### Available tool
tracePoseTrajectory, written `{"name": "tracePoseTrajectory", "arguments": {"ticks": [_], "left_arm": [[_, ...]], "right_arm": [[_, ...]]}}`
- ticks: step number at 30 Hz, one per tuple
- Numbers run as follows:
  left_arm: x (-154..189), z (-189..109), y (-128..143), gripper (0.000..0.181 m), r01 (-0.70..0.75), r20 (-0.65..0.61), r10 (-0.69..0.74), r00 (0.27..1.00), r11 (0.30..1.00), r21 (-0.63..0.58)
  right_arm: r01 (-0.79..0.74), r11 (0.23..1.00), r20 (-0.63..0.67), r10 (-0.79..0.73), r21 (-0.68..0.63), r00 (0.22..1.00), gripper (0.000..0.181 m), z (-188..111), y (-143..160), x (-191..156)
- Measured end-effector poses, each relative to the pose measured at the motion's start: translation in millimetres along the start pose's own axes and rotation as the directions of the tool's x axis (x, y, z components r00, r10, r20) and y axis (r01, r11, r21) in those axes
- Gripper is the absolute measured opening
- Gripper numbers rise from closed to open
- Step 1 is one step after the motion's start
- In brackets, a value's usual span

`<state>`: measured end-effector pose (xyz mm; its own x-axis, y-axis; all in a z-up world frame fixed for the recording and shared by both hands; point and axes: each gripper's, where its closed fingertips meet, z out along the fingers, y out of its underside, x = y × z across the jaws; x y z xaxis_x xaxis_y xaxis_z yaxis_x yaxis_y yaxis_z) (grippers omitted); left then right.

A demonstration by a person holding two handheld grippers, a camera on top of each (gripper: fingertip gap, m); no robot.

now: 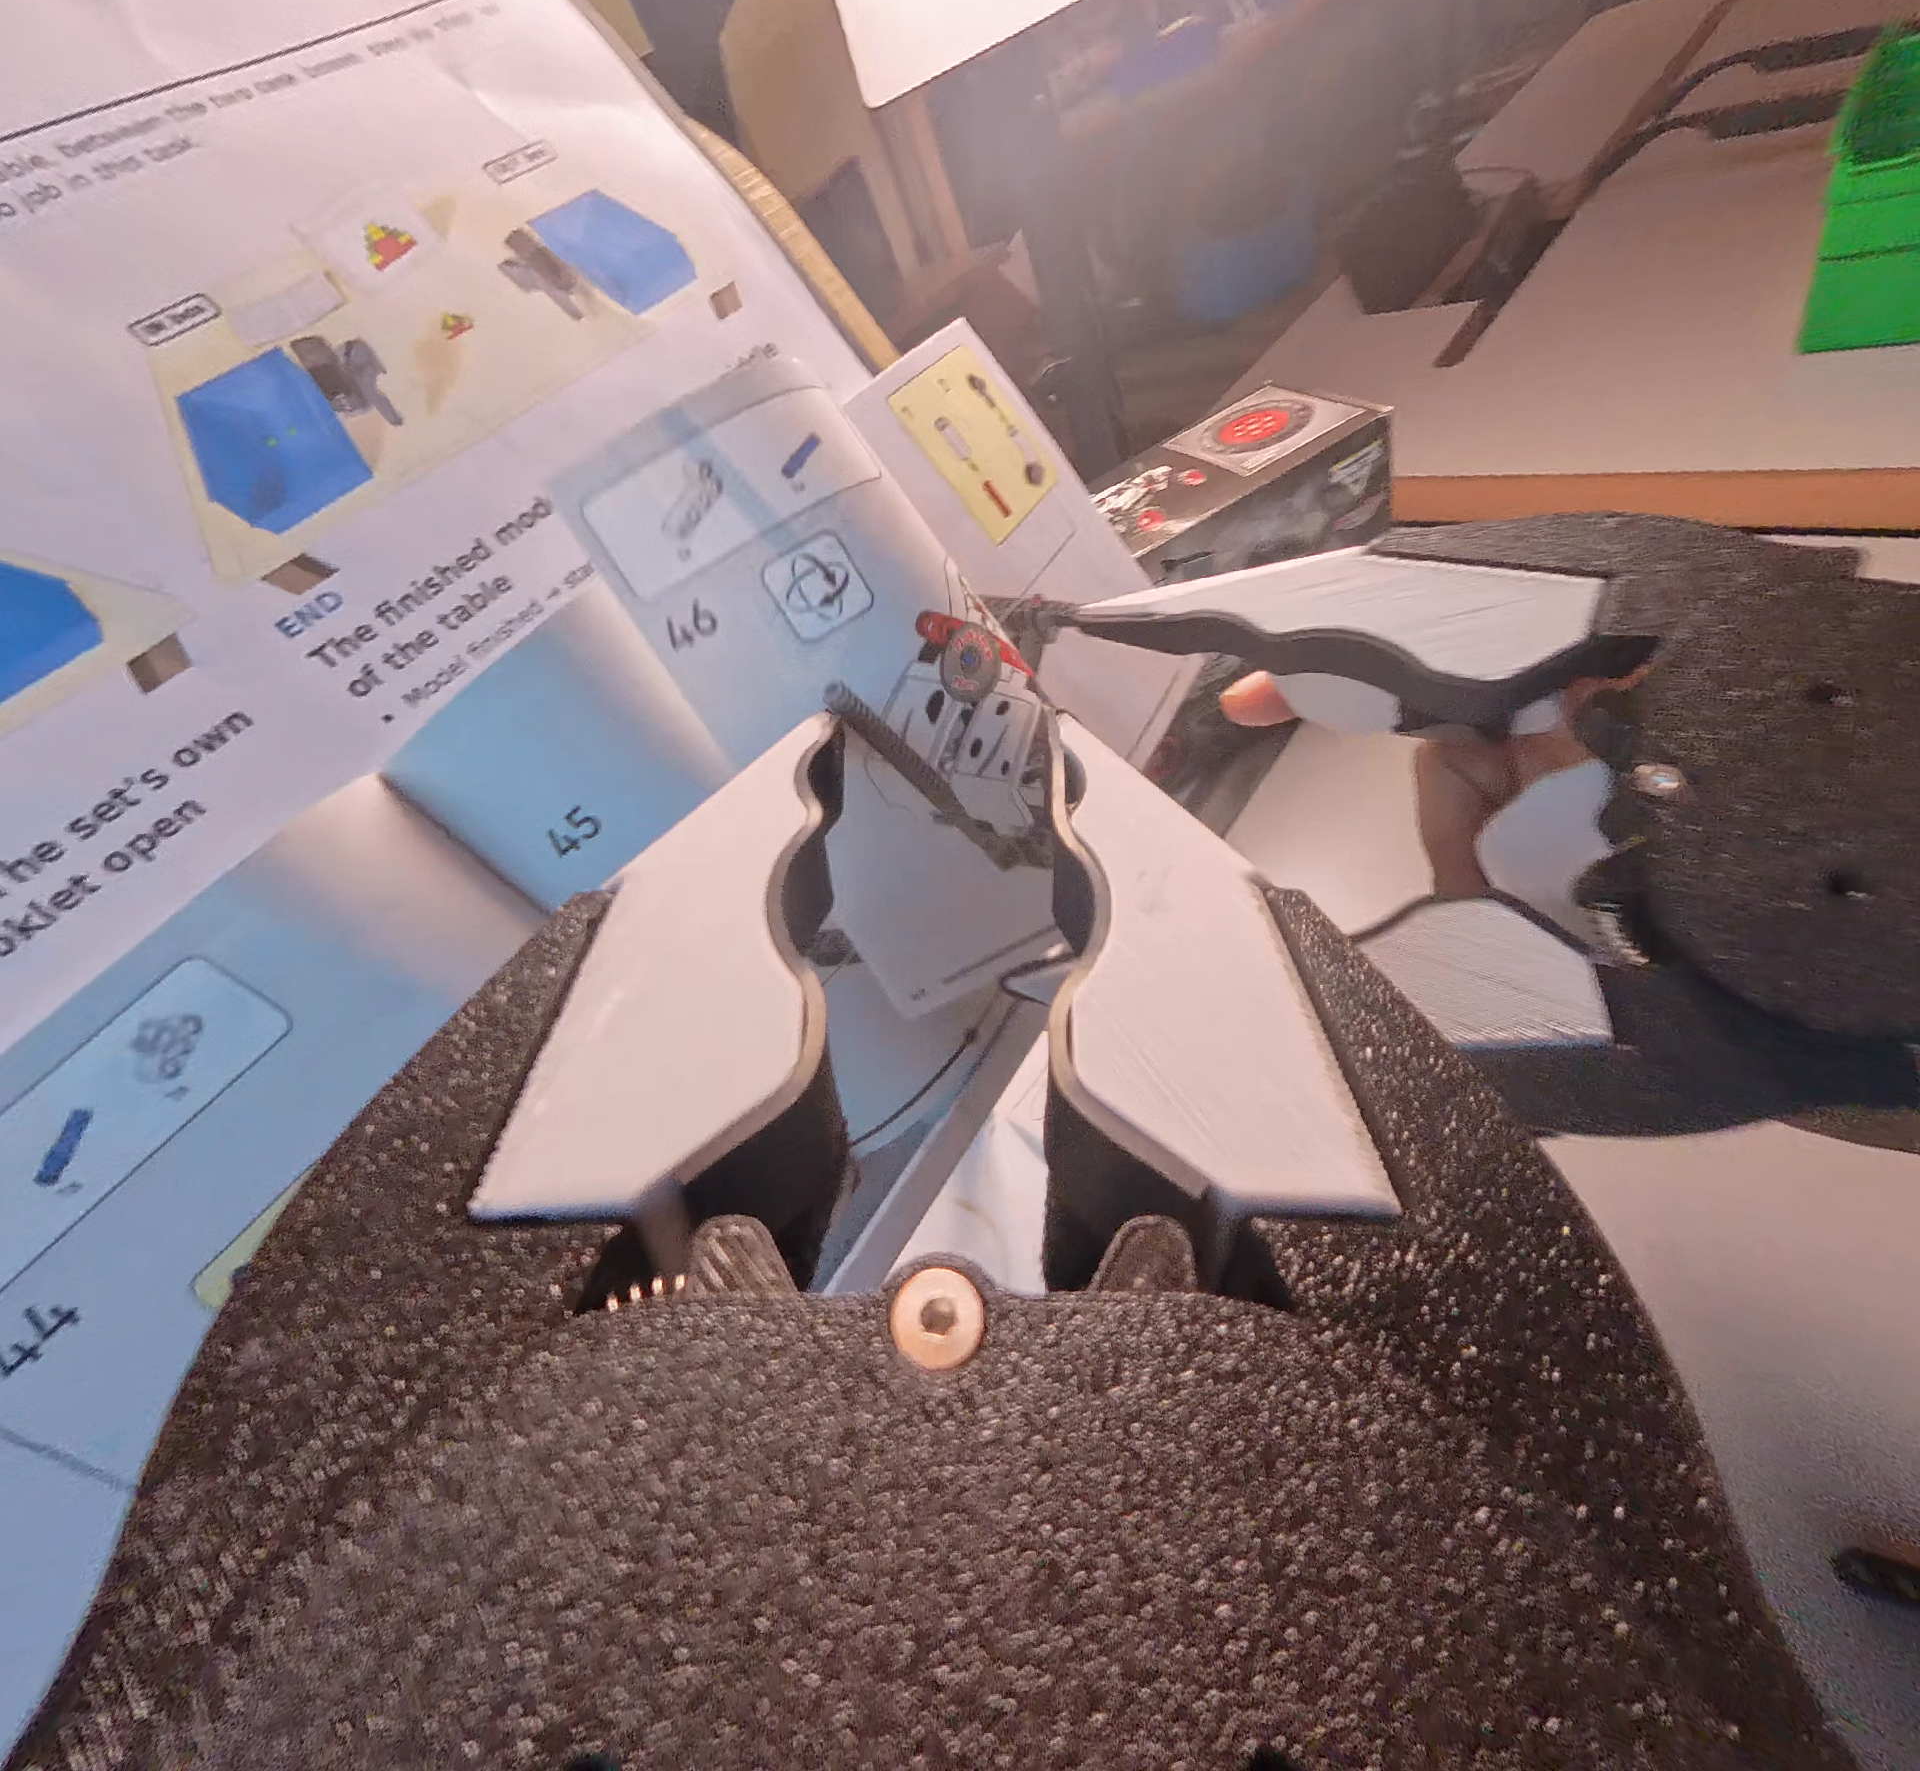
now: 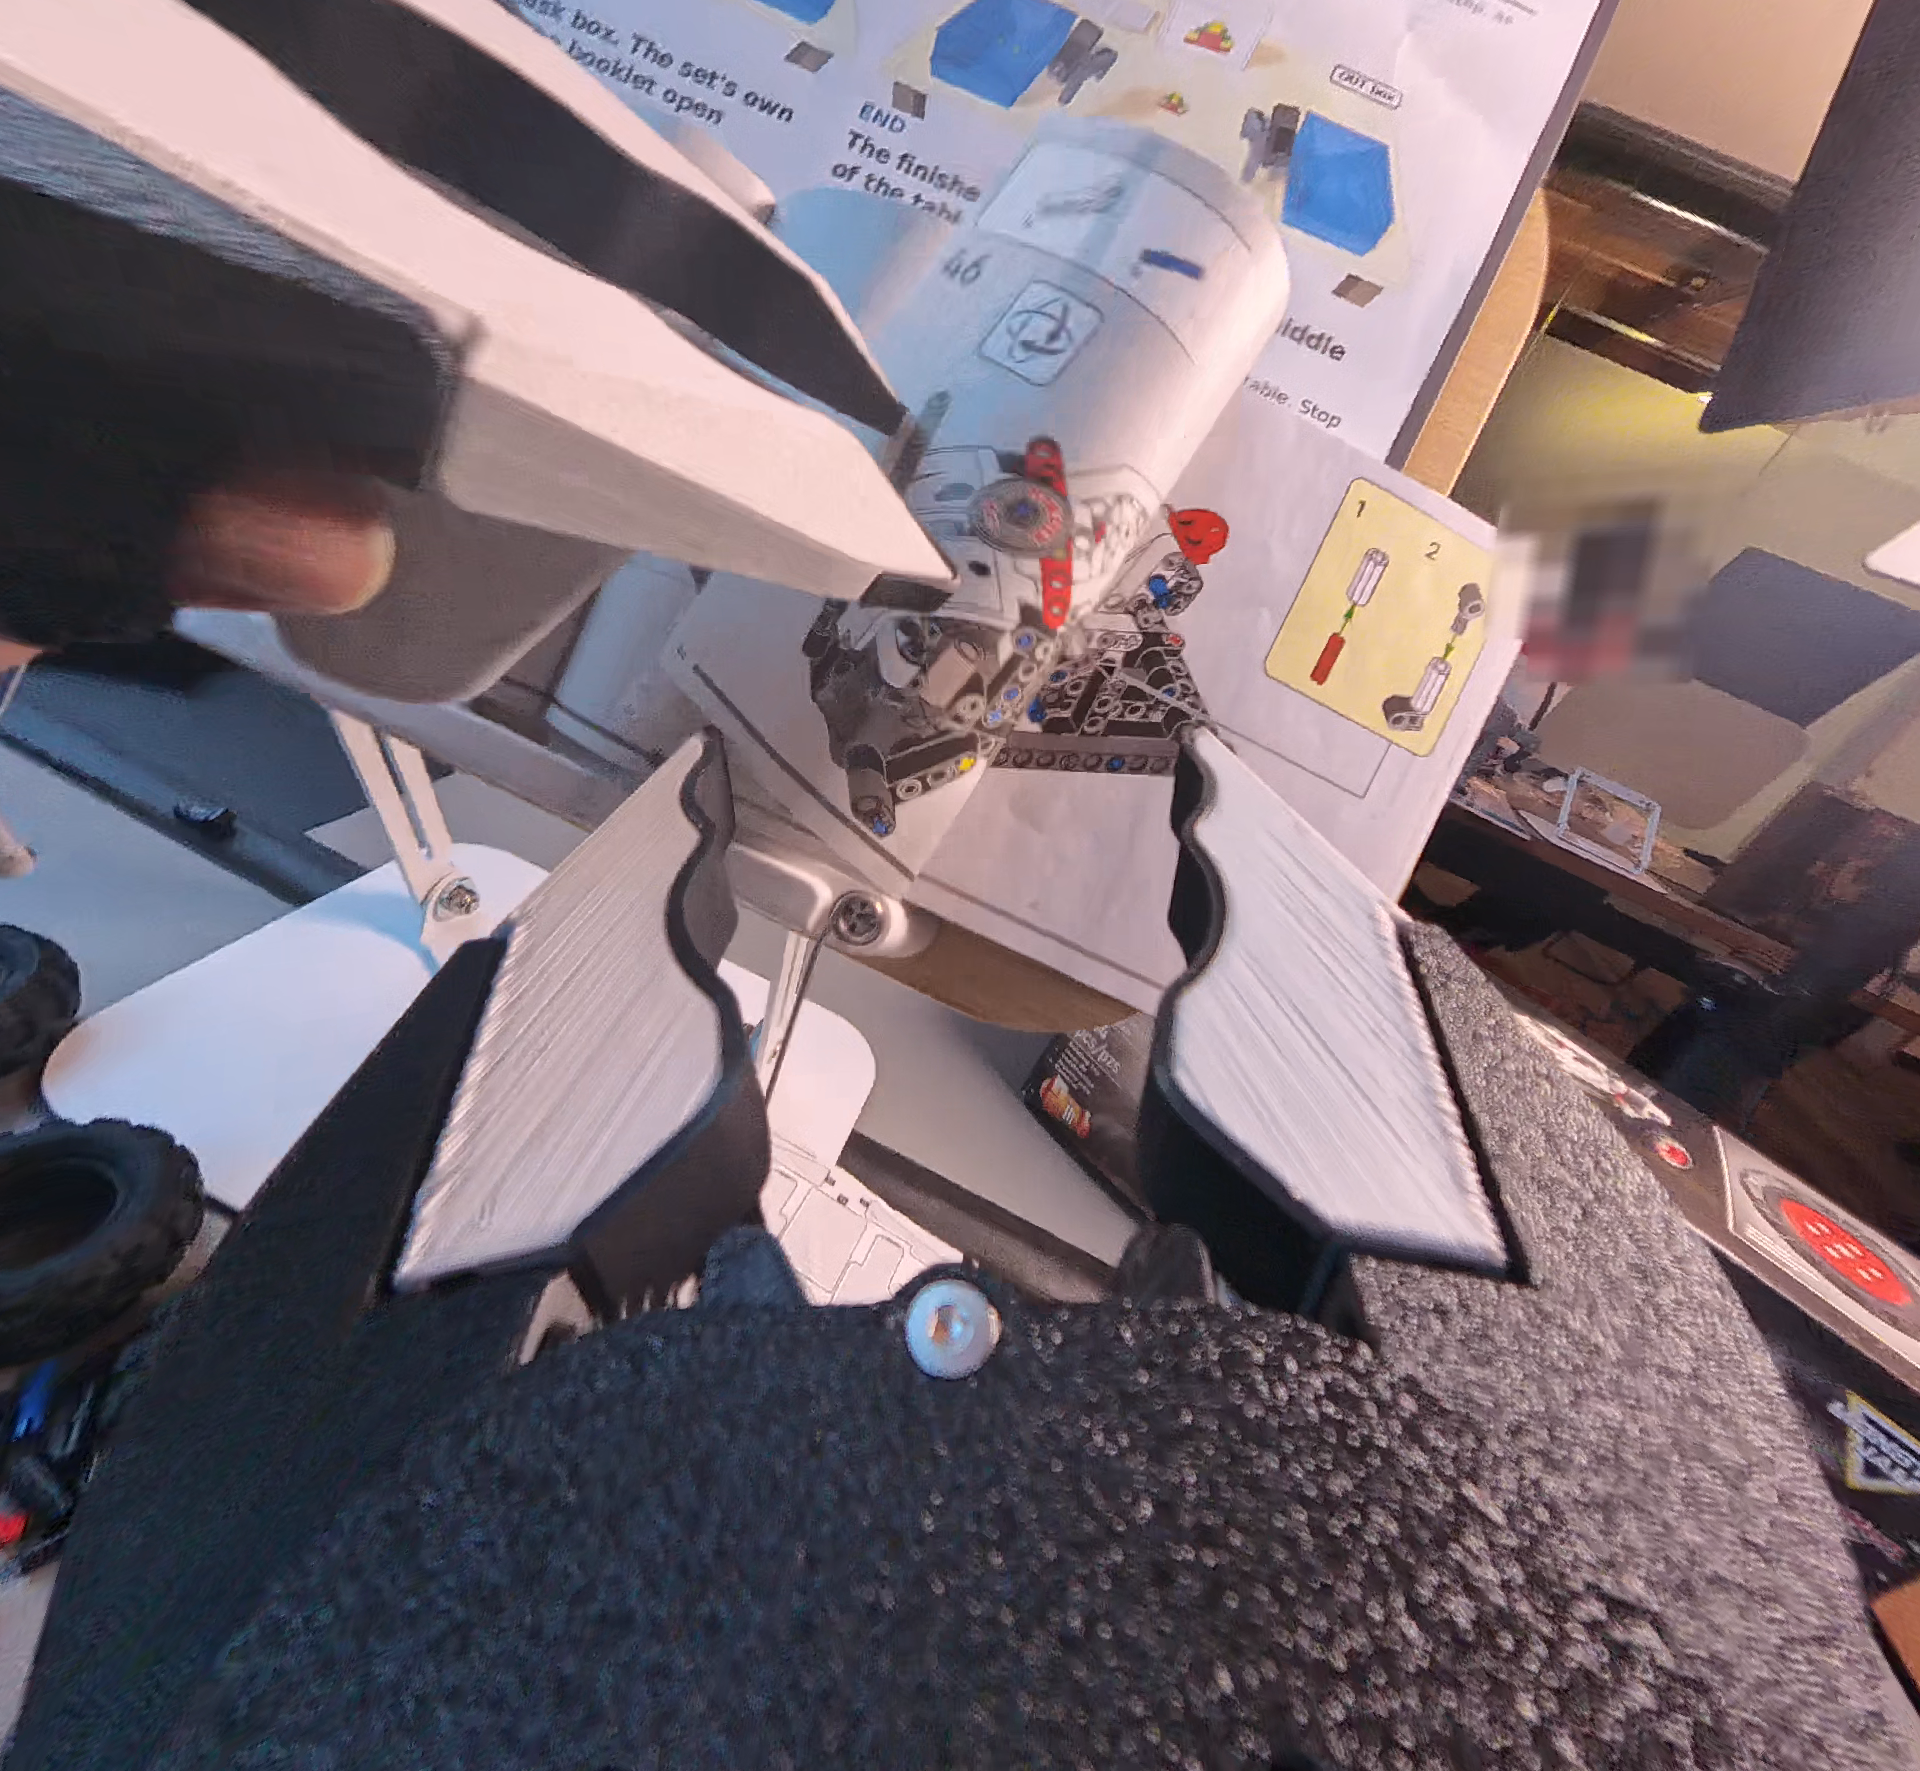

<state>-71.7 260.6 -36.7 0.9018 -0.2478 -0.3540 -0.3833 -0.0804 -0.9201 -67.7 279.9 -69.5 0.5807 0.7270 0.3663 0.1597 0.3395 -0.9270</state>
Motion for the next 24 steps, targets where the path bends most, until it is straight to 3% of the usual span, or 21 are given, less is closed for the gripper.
{"name": "tracePoseTrajectory", "arguments": {"ticks": [3,6,10,14,19,24], "left_arm": [[12,-15,-23,0.041,0.041,-0.086,-0.032,0.996,0.994,0.104],[-2,-33,-31,0.041,0.044,-0.023,-0.041,0.999,0.988,0.145],[-29,-38,3,0.040,-0.003,0.109,0.002,0.994,1.000,0.015],[-33,-36,34,0.039,-0.040,0.127,0.050,0.991,0.996,-0.077],[-25,-28,49,0.029,-0.089,0.114,0.103,0.988,0.988,-0.123],[-26,-18,62,0.021,-0.123,0.134,0.147,0.980,0.977,-0.175]], "right_arm": [[-0.050,0.999,-0.067,0.051,0.016,0.996,0.072,1,-4,23],[-0.133,0.991,-0.119,0.132,-0.002,0.984,0.067,-1,7,52],[-0.202,0.978,-0.175,0.191,-0.051,0.966,0.063,-2,32,87],[-0.185,0.978,-0.210,0.161,-0.100,0.964,0.062,-2,53,107],[-0.175,0.976,-0.228,0.142,-0.133,0.963,0.060,-7,64,115],[-0.201,0.976,-0.212,0.180,-0.082,0.961,0.054,-25,54,106]]}}
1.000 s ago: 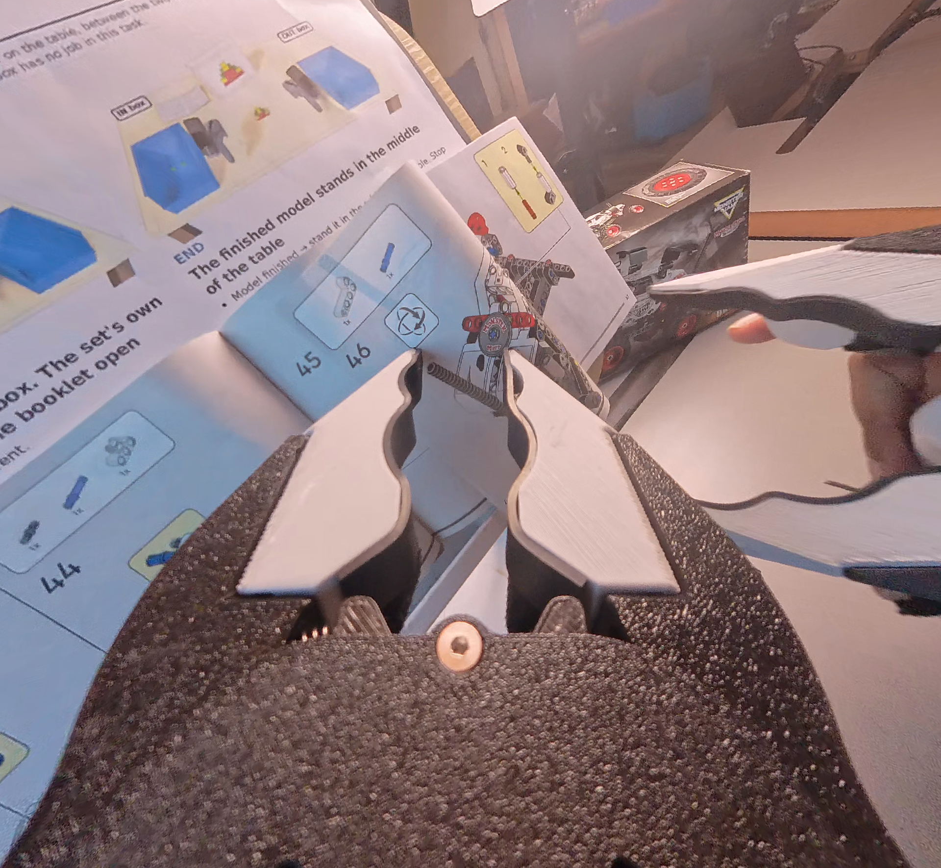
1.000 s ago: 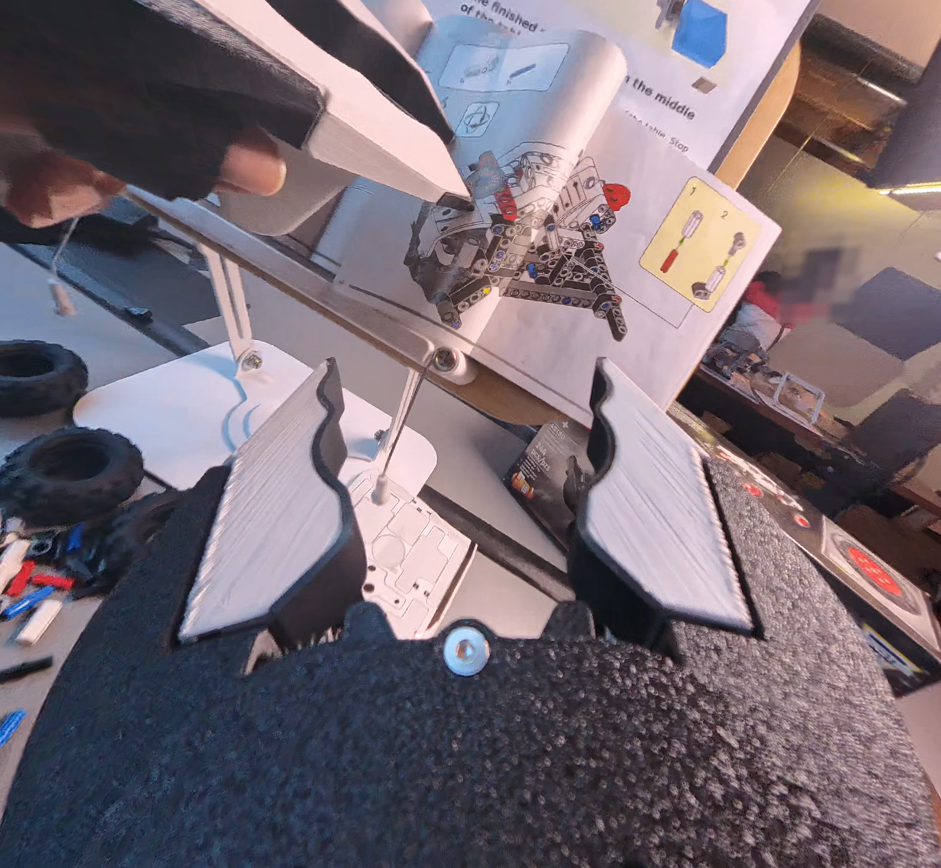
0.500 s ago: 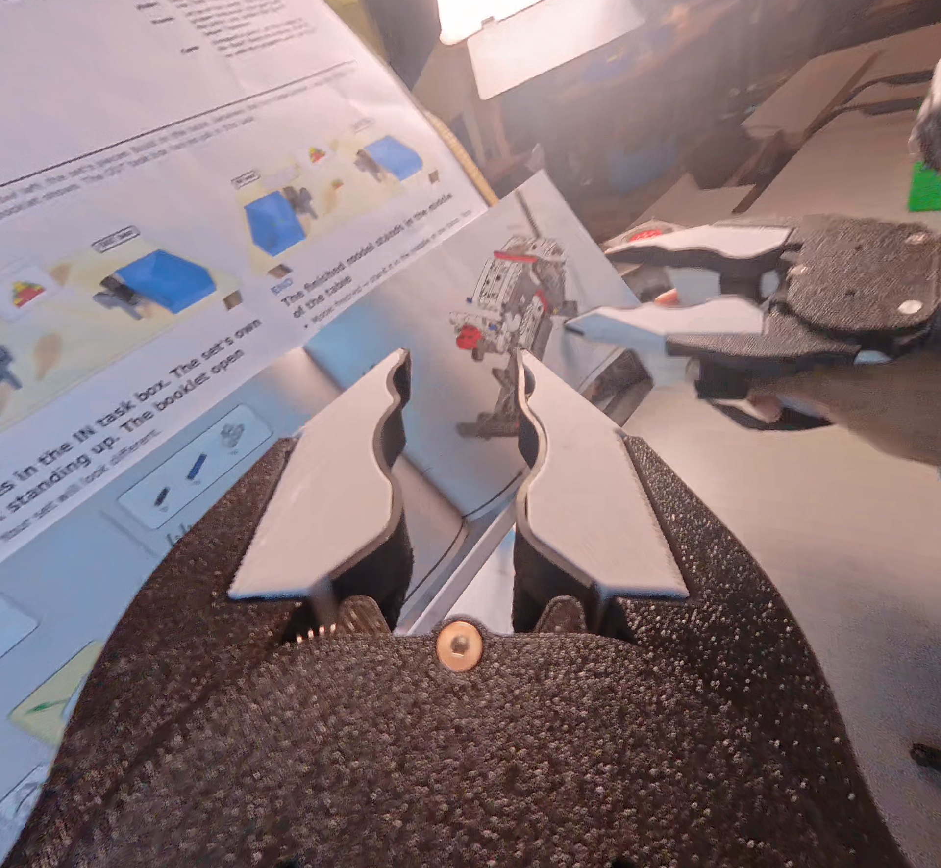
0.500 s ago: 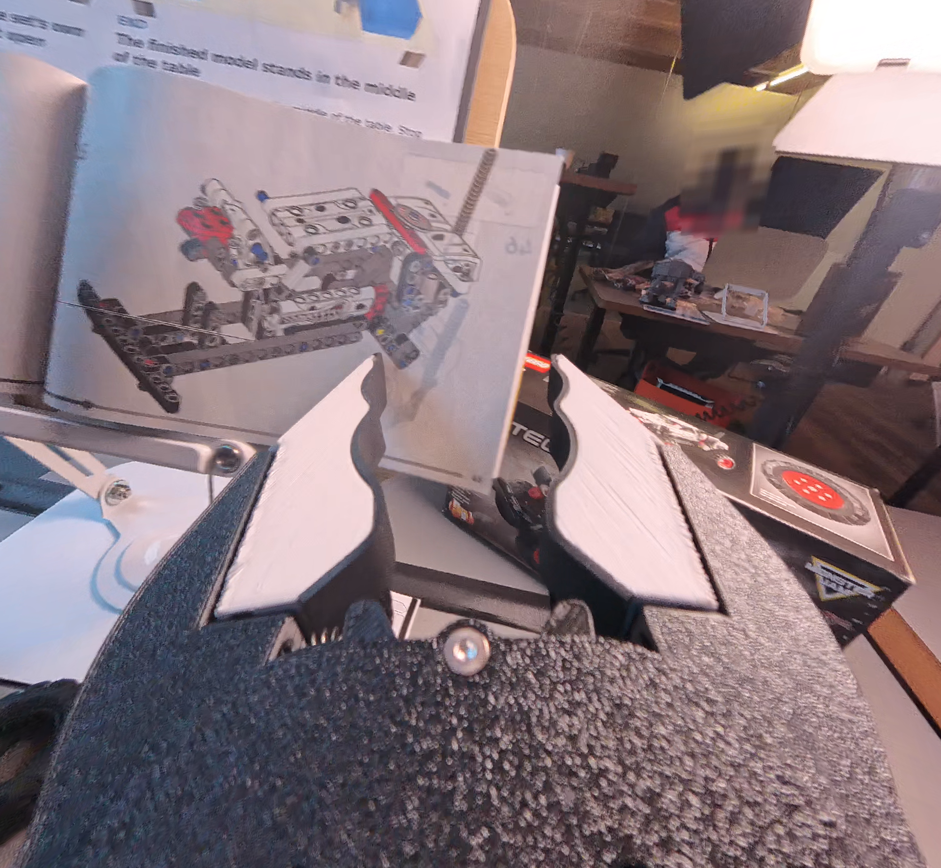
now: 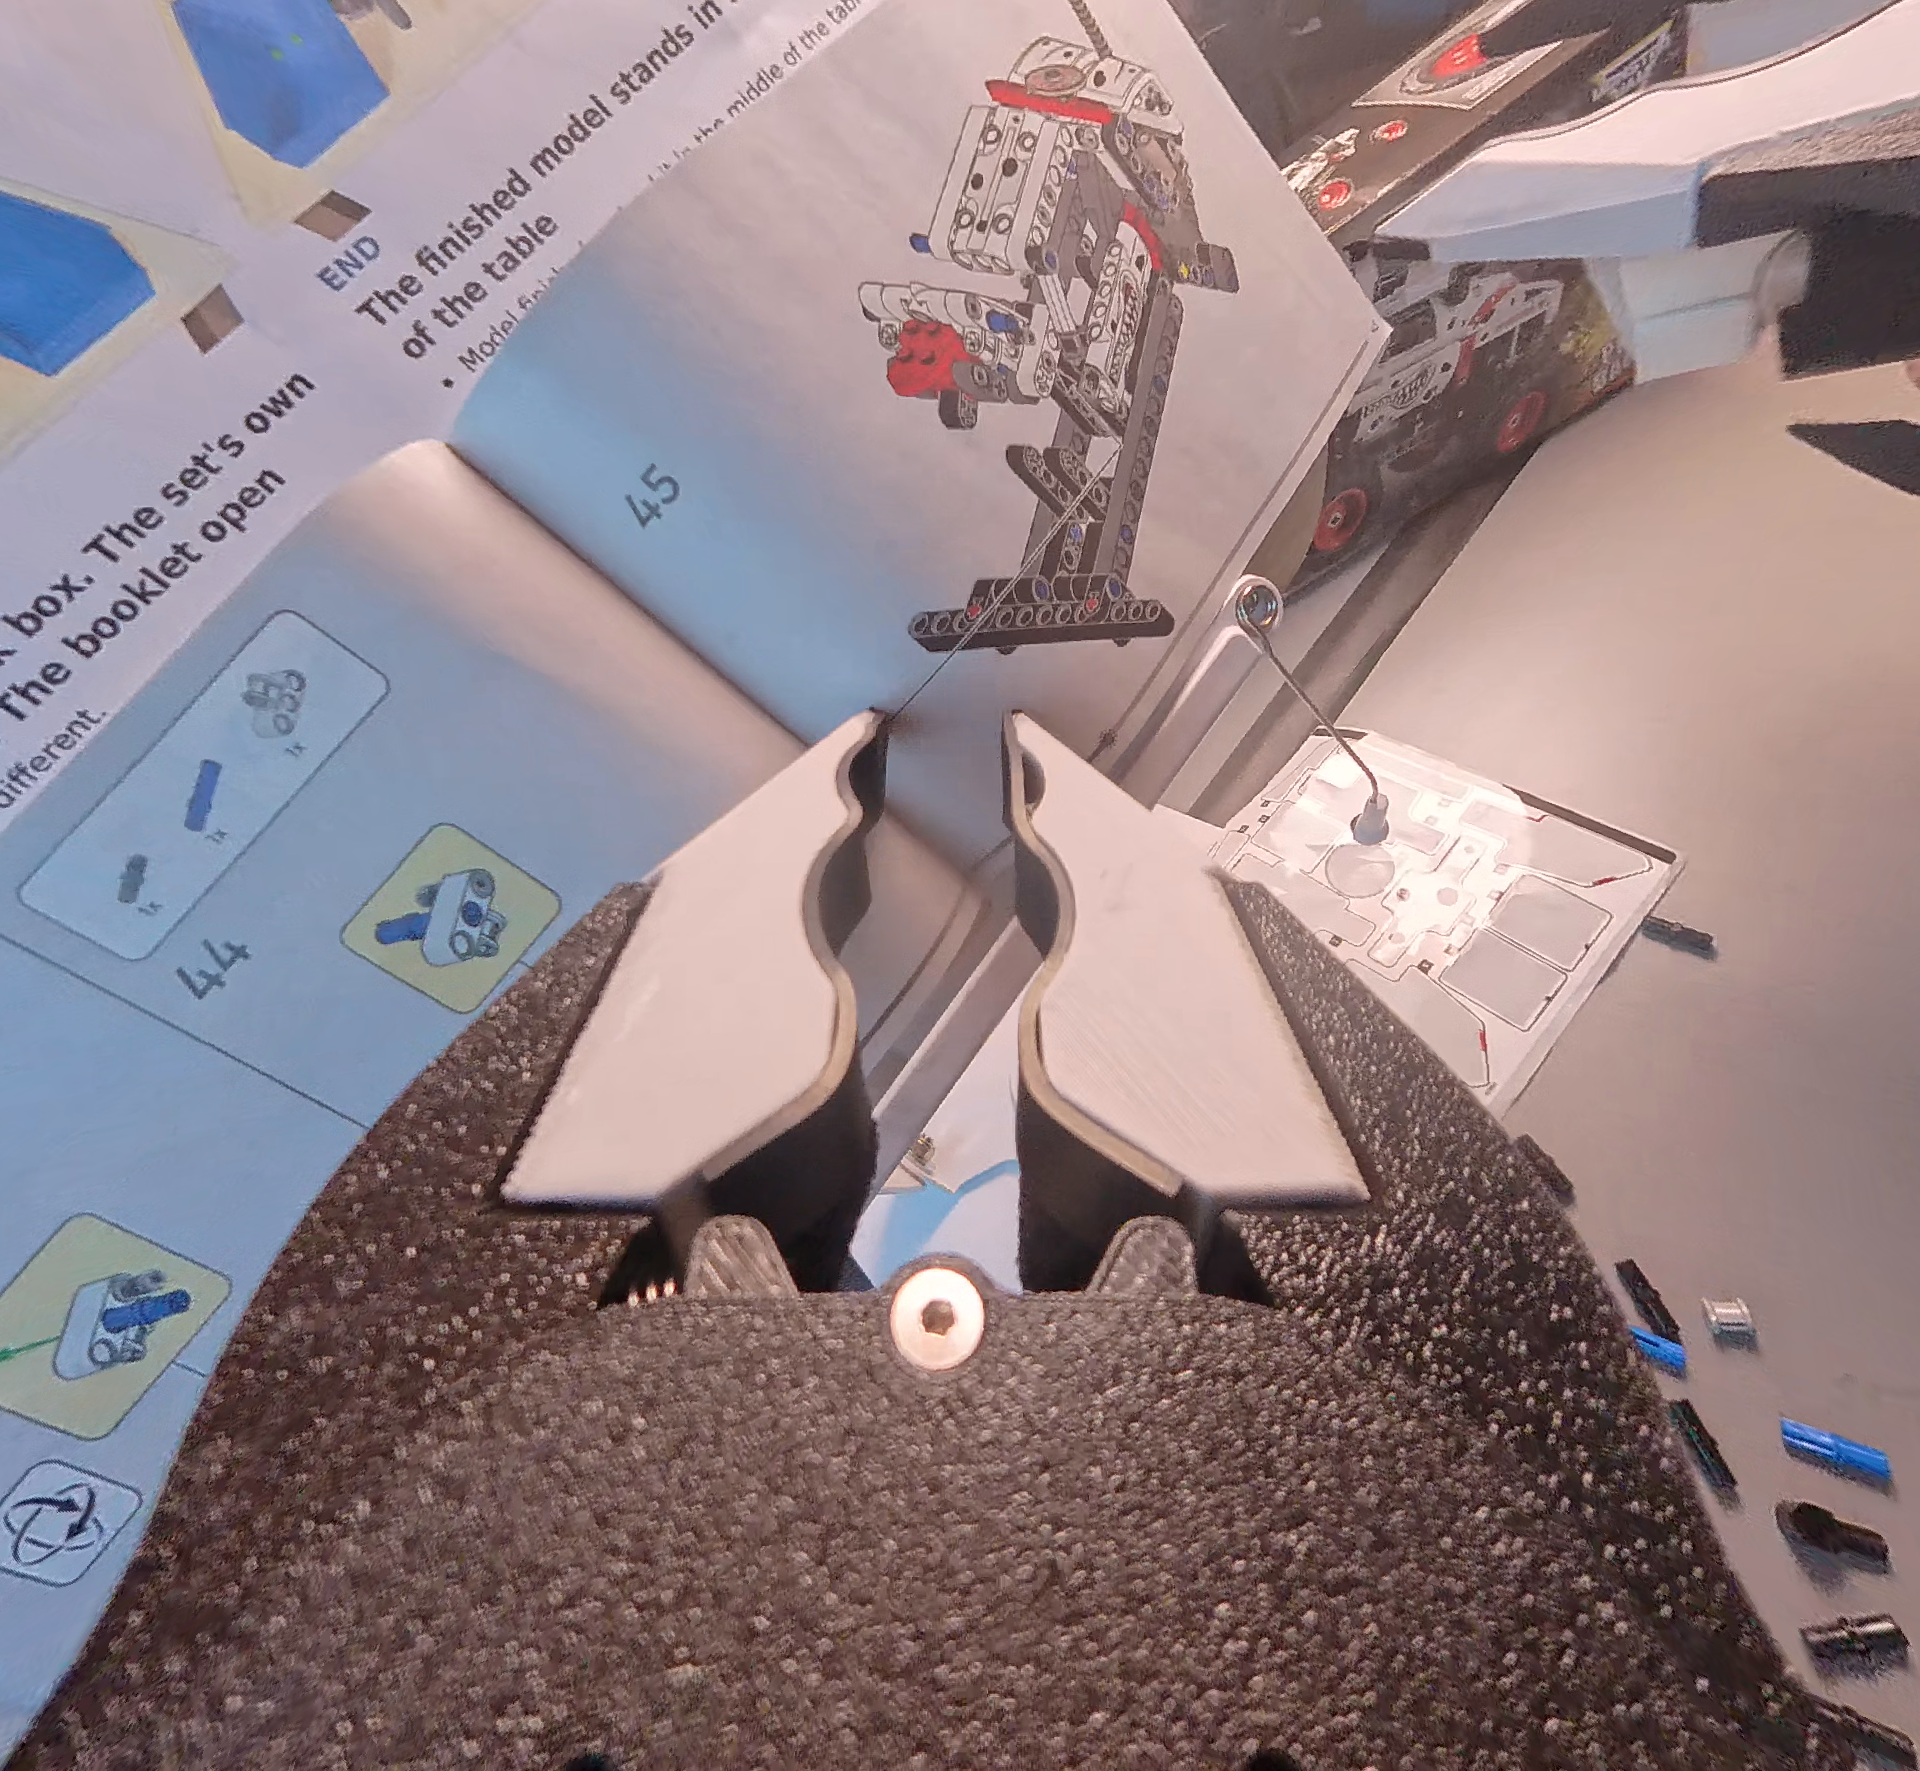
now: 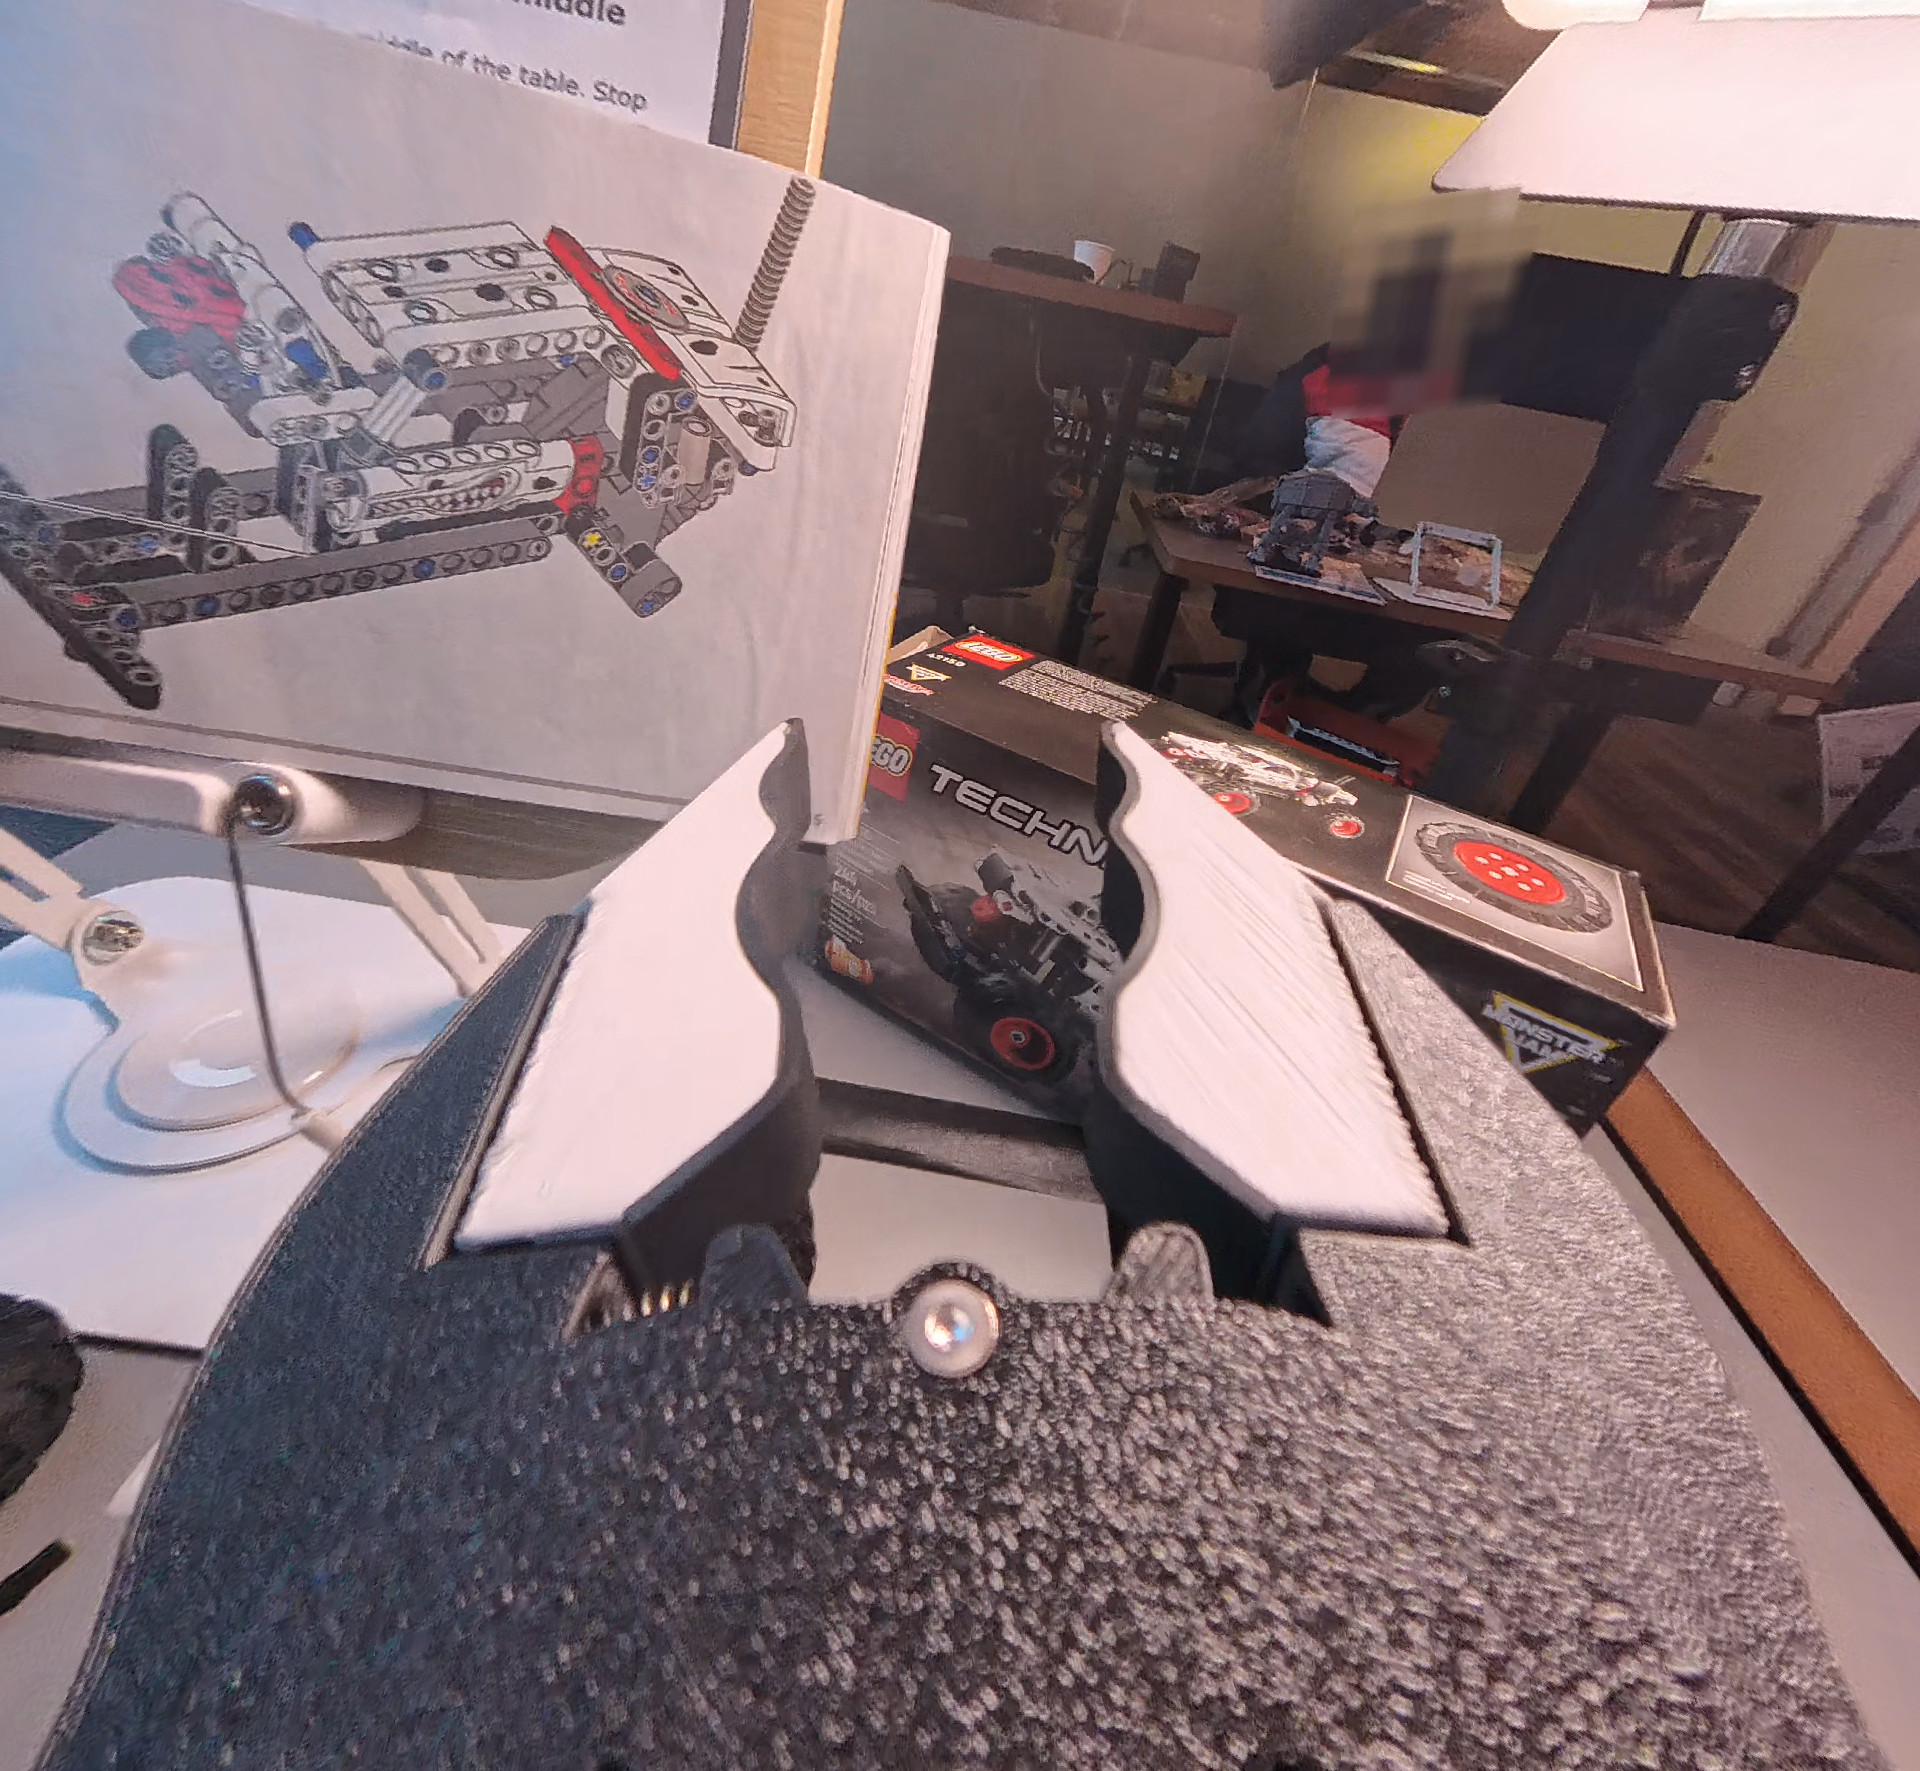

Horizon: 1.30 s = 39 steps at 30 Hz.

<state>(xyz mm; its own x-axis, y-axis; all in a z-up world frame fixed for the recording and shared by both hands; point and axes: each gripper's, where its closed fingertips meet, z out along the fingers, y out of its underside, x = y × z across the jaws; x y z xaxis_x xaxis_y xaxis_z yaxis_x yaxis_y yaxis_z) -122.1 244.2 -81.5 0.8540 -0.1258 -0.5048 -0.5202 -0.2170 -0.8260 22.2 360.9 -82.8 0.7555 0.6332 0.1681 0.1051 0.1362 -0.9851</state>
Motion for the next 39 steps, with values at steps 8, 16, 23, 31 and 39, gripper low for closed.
{"name": "tracePoseTrajectory", "arguments": {"ticks": [8,16,23,31,39], "left_arm": [[-1,6,5,0.019,0.017,0.034,-0.017,0.999,1.000,0.019],[2,0,1,0.027,0.057,0.014,-0.058,0.998,0.997,0.044],[6,-54,-18,0.035,0.220,-0.035,-0.217,0.975,0.957,0.190],[23,-160,14,0.044,0.426,-0.140,-0.402,0.905,0.862,0.275],[68,-260,36,0.075,0.776,-0.439,-0.645,0.626,0.572,0.266]], "right_arm": [[-0.044,0.998,0.209,0.035,0.037,0.977,0.046,-65,-1,-55],[-0.041,0.998,0.331,0.020,0.056,0.943,0.043,-117,-12,-96],[-0.058,0.995,0.339,0.028,0.078,0.940,0.041,-126,-25,-105],[-0.076,0.994,0.316,0.050,0.072,0.948,0.036,-117,-25,-109],[-0.096,0.992,0.288,0.068,0.085,0.955,0.030,-97,-32,-113]]}}
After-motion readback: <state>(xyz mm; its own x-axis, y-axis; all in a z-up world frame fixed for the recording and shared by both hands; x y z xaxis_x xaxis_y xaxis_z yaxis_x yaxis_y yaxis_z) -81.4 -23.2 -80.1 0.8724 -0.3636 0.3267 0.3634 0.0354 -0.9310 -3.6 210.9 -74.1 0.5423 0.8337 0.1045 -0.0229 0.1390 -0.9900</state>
